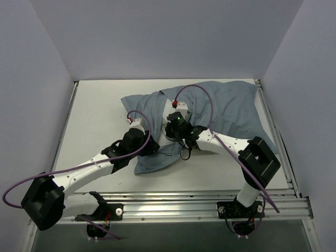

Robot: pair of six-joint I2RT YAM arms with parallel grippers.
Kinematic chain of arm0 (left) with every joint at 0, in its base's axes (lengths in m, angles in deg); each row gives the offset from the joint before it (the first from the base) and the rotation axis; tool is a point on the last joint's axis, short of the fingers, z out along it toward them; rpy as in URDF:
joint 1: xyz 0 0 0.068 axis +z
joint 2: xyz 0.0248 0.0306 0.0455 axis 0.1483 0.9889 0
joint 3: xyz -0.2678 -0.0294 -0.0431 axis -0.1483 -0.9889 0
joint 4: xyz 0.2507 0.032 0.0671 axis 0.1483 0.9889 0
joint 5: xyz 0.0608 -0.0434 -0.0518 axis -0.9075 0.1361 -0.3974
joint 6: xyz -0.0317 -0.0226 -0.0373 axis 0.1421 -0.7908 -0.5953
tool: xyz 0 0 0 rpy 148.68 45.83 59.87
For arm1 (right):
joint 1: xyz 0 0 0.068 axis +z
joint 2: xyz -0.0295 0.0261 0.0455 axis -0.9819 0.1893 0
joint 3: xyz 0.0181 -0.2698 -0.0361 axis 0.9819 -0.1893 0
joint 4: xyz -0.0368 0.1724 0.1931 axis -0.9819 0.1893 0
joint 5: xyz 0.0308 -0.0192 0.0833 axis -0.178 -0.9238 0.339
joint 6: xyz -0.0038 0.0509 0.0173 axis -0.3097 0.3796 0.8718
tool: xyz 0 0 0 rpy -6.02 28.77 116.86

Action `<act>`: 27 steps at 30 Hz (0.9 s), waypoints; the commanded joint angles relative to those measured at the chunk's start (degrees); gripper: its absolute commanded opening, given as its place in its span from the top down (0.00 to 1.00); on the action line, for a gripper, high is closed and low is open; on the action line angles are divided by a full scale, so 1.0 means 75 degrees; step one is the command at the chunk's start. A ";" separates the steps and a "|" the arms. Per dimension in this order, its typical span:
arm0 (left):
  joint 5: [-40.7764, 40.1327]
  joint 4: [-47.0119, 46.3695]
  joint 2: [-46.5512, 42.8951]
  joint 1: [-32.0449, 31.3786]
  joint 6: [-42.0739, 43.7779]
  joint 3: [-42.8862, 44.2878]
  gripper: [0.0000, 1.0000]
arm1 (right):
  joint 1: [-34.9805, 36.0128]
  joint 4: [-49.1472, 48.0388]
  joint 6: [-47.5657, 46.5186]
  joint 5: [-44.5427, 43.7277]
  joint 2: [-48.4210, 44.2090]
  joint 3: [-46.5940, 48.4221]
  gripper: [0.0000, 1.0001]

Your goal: Remove the pillowcase from the pillow

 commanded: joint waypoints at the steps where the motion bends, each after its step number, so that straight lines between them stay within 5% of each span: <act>1: 0.0244 0.1057 -0.0382 -0.0406 0.0141 0.0557 0.58 | -0.0759 0.0150 0.0251 0.0249 -0.0155 0.0135 1.00; 15: -0.0495 0.1903 -0.0675 -0.0875 -0.0222 0.0488 0.64 | -0.1709 0.0184 0.0345 0.1022 -0.0554 0.1624 1.00; 18: -0.0448 0.1540 -0.0979 -0.0910 -0.0246 0.0663 0.38 | -0.1721 0.0127 0.0357 0.1081 -0.0624 0.1309 1.00; 24: -0.1115 0.1515 -0.0713 -0.0934 0.0082 0.1705 0.13 | -0.1569 -0.0318 0.0544 0.1222 -0.0695 0.0524 1.00; 27: -0.1654 0.1610 -0.0105 -0.0922 0.0269 0.2456 0.11 | -0.1405 -0.0389 0.0579 0.1210 -0.0648 0.0405 1.00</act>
